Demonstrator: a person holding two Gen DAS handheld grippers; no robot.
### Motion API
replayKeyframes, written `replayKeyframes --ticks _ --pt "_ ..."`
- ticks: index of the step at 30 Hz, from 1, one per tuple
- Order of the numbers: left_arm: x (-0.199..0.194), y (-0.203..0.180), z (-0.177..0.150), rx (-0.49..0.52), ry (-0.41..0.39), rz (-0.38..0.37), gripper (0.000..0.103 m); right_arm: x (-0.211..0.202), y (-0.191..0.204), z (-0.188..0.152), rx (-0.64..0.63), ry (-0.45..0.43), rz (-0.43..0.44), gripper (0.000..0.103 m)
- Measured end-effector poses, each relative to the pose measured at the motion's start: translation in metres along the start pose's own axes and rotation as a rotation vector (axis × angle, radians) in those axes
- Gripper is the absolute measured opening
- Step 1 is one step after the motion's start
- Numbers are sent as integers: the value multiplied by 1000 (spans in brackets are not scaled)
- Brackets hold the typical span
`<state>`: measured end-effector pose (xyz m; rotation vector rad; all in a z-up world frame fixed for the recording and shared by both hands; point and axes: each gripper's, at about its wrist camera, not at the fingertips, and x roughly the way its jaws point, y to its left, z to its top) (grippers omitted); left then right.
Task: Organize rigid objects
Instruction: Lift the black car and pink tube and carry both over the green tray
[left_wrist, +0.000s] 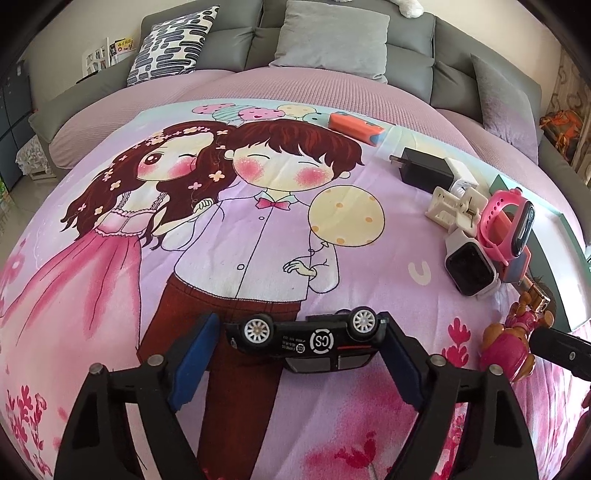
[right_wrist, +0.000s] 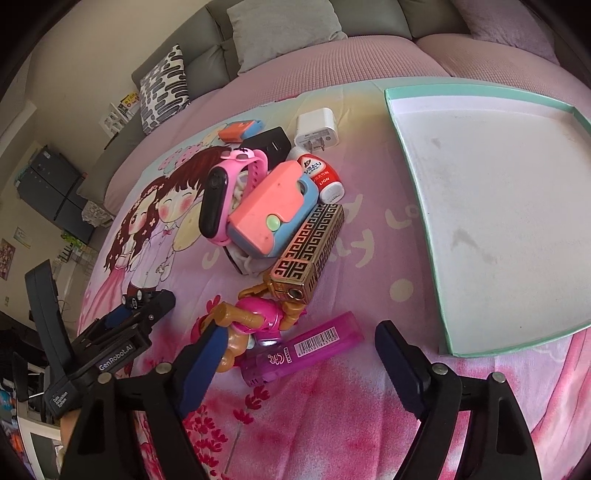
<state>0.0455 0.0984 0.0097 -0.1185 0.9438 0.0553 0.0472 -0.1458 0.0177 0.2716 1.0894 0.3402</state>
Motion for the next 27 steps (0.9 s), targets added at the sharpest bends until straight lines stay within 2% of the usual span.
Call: replayKeyframes --ticks 2,9,18,27 --pt "-1 0 1 4 -3 -5 77 -1 1 0 -9 0 -3 84" --pt "-4 -2 -2 17 0 -23 77 -4 0 -3 -53 3 -16 85" --pt "-16 -1 -15 17 20 -40 77 -6 4 -10 -192 17 -44 85" --pt "-22 -1 -20 11 36 -53 77 -3 19 -19 -316 20 -55 92"
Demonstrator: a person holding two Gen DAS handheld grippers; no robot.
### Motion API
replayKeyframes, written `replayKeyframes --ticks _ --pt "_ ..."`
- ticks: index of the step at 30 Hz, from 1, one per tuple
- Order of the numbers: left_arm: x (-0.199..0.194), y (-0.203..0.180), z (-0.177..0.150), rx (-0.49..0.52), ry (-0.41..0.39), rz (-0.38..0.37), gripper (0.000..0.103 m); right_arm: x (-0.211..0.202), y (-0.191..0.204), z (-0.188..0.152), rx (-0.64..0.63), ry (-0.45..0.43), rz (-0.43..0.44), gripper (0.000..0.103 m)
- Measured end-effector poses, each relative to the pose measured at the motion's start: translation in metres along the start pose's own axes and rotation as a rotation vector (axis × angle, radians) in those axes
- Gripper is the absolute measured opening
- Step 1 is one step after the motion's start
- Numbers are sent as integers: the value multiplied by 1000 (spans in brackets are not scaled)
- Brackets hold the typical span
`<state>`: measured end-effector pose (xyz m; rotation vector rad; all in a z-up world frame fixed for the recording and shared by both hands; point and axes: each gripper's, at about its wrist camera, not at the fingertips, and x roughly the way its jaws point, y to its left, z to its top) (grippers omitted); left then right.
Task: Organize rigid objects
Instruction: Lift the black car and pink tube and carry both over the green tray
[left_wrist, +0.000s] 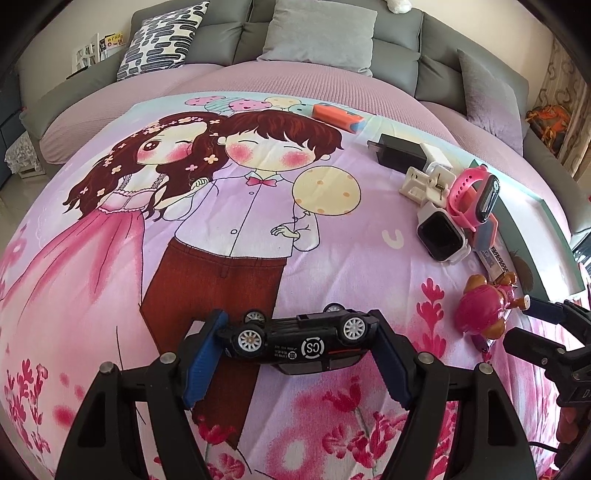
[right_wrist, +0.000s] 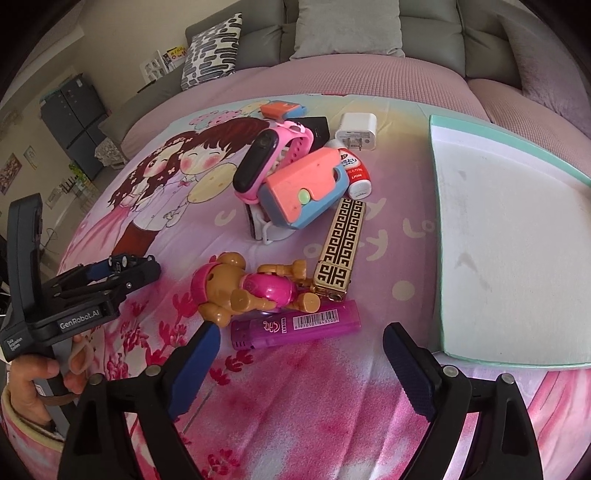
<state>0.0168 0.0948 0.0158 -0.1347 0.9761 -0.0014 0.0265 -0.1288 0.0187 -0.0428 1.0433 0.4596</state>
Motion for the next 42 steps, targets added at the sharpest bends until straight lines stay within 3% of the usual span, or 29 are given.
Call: replayKeyframes --ticks 9,15,18,31,37,42 --pt "-1 1 -2 0 8 1 77 17 27 -6 -173 18 -150 92" --pt "0 0 -2 2 9 6 77 20 25 -6 -157 10 -157 92" --pt "0 -1 -2 3 12 11 77 17 26 -6 -153 5 -154 83" --pt "-12 -6 -1 -3 19 9 76 -21 17 -3 -111 -32 -163 83" --pt "-35 -23 14 40 -37 10 76 -55 -4 7 -12 -148 -150 83" --pt "-47 -54 39 101 -81 -3 76 -75 -36 25 103 -280 -237 83"
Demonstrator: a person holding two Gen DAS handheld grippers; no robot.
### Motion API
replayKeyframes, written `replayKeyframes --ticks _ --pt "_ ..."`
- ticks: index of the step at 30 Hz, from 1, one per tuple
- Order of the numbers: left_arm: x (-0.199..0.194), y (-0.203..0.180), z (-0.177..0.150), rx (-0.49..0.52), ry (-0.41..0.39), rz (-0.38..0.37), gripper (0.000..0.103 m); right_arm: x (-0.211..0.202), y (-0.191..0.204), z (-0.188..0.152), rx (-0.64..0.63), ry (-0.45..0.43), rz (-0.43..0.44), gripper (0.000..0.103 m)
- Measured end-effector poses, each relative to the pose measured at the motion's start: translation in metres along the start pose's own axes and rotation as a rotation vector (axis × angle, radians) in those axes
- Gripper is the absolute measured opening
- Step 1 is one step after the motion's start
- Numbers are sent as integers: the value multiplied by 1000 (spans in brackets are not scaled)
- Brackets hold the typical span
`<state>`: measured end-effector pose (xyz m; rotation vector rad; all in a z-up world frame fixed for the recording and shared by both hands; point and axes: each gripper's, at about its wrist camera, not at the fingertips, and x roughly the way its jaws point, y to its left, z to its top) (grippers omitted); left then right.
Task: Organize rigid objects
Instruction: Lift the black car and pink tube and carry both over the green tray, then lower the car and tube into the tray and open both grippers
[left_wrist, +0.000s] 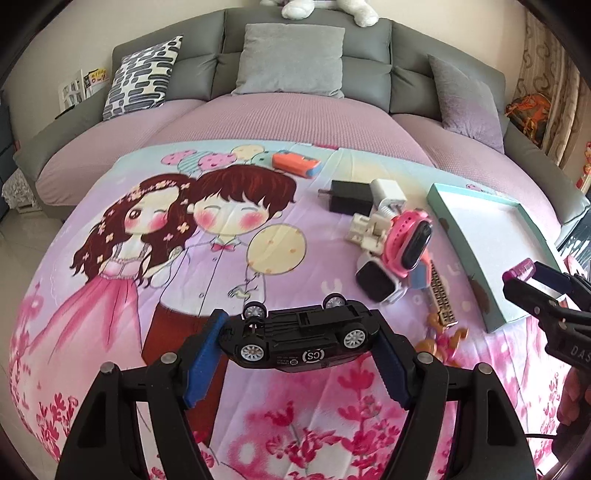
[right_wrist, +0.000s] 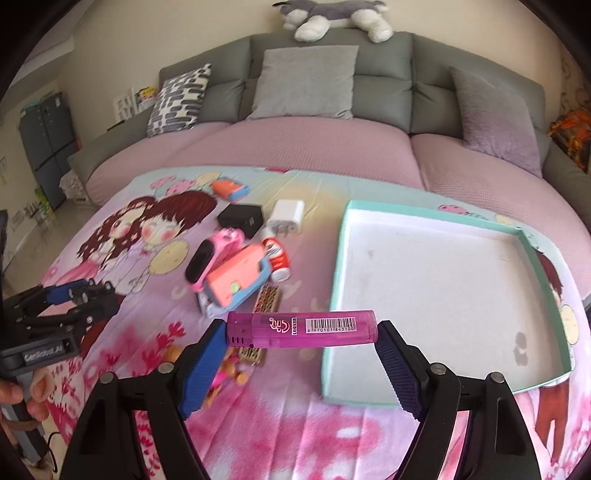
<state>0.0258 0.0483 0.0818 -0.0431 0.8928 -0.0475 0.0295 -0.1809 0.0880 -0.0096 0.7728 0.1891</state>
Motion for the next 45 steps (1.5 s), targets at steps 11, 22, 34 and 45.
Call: replayKeyframes --ticks 11,22,34,45 --pt "7 -112 58 167 -76 -72 76 -12 -102 11 195 -120 -236 83" --pt "35 -203 82 241 -74 -129 76 -15 -175 -9 336 -94 -424 83" --pt "75 -262 83 261 -18 -151 76 -14 -206 -22 399 -64 -509 83" --pt "97 -281 72 271 34 -142 76 -9 -211 -27 409 -31 -498 83"
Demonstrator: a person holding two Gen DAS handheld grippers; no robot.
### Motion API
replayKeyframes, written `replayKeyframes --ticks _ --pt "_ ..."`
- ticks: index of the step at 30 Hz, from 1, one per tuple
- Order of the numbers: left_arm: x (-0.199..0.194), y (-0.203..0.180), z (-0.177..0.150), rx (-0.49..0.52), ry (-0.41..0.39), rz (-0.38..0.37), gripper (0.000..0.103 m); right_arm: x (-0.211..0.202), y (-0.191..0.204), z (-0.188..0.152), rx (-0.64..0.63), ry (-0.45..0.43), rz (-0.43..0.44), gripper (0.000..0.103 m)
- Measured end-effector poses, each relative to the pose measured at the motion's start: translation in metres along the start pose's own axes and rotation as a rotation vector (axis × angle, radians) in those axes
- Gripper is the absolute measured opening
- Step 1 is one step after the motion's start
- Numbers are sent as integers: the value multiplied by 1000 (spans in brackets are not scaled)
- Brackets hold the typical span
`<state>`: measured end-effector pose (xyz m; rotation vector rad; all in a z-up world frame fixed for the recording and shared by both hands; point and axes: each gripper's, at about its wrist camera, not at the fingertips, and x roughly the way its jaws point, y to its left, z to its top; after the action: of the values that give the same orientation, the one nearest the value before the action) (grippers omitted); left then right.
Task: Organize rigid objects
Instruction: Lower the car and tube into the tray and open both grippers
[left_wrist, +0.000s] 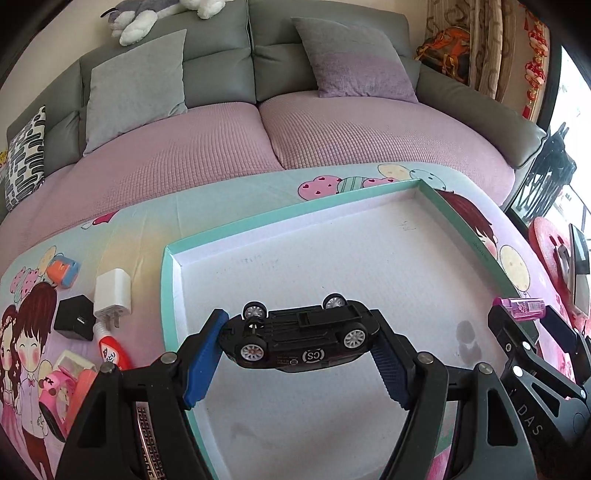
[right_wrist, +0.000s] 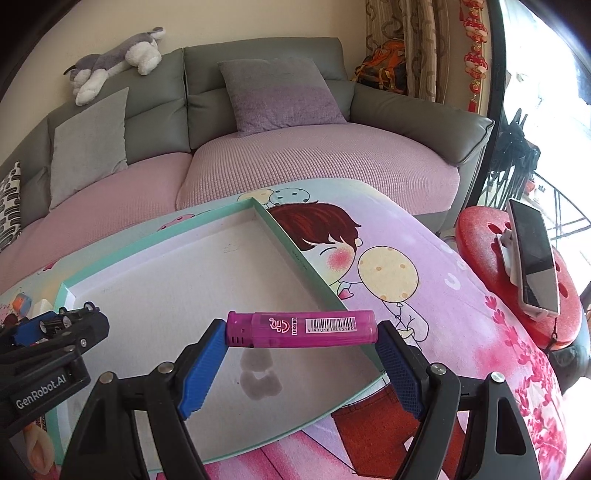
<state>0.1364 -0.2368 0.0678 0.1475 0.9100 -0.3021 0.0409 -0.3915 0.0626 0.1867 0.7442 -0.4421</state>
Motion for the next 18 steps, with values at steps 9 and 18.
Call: replayKeyframes --ticks 9,18 --pt "9 1 -4 -33 42 2 76 5 -3 -2 13 35 13 83" --pt "6 2 -4 -45 40 12 76 7 -1 -3 -3 44 19 83"
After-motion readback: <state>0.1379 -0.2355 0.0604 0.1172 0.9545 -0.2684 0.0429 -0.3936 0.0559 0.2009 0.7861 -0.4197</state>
